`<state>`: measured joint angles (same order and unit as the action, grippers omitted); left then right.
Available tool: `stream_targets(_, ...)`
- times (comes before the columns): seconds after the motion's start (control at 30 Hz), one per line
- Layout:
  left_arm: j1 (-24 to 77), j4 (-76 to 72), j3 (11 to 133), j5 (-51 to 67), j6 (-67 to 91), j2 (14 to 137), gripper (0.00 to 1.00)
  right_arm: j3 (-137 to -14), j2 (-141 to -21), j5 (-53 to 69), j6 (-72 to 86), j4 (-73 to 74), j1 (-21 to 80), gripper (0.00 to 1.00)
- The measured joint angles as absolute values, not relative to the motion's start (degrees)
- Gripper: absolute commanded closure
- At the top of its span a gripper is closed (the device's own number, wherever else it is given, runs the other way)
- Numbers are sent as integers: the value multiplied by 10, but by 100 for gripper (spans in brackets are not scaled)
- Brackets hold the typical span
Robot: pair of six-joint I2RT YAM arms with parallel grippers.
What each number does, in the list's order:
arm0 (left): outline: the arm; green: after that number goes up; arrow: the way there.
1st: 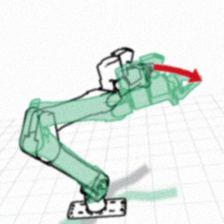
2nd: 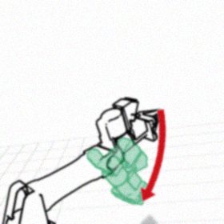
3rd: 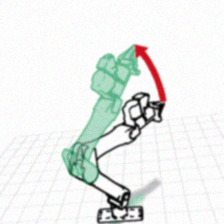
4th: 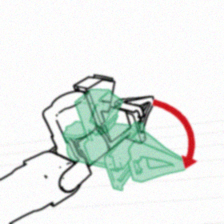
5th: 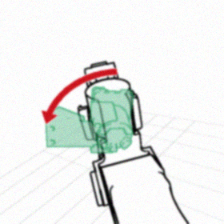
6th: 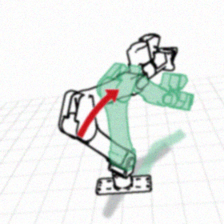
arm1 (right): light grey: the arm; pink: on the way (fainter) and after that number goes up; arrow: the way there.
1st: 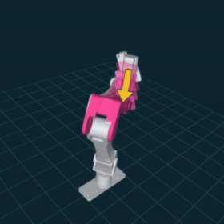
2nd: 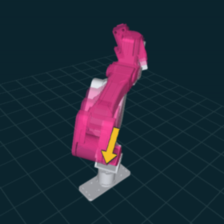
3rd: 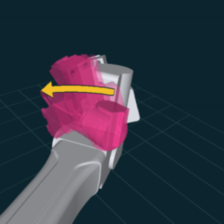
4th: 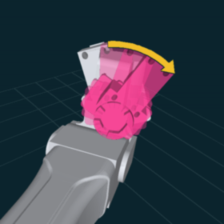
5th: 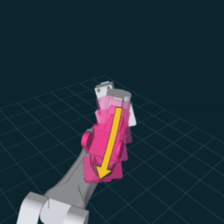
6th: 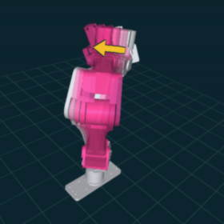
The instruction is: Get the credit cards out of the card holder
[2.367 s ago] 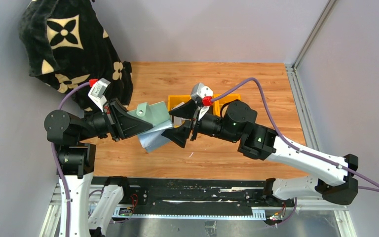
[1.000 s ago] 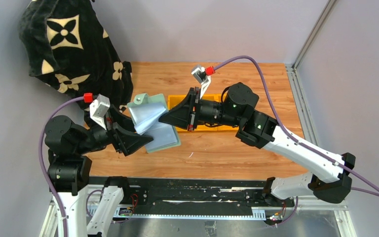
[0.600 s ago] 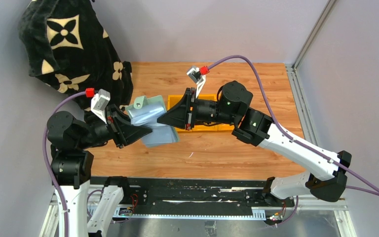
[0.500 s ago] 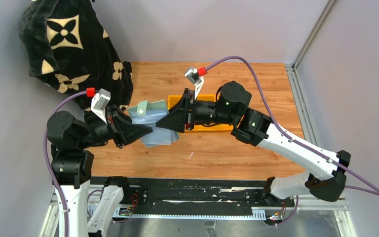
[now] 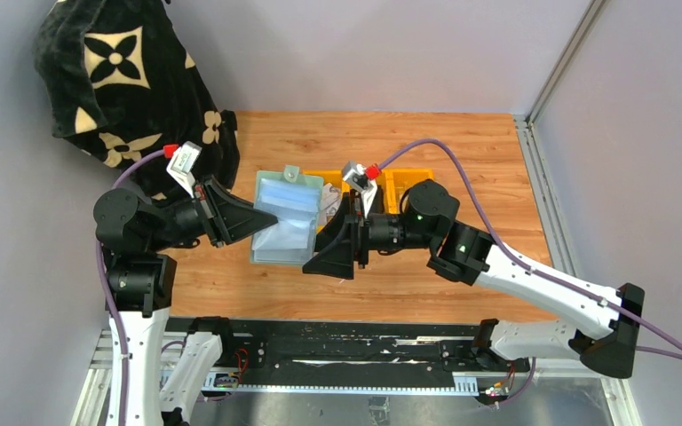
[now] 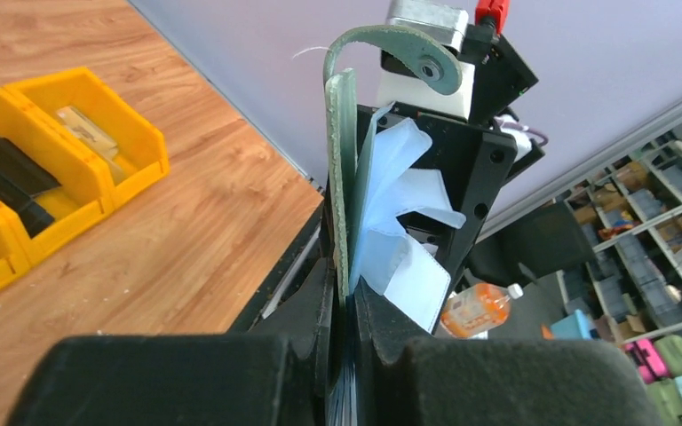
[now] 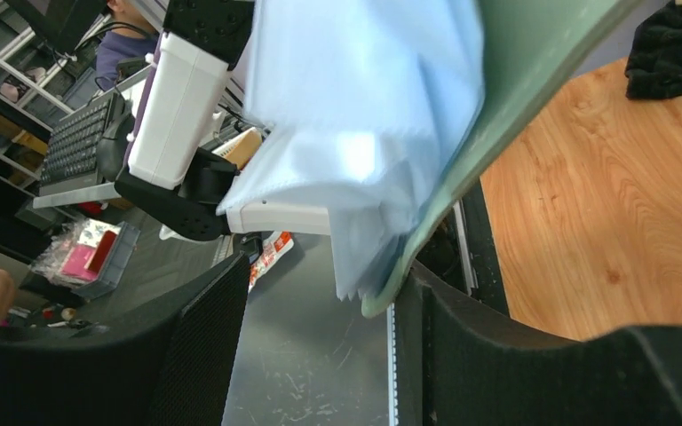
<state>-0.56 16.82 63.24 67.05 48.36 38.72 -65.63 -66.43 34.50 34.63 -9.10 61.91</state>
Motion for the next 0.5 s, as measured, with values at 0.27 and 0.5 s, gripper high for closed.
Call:
stream_targets(0.27,-6,112,626,669,568,386,97,-636,-630,313,305,-116,621,56)
stream_targets(0.5,-6,86,606,662,619,378,99,-643,-647,270,288,-116,621,75)
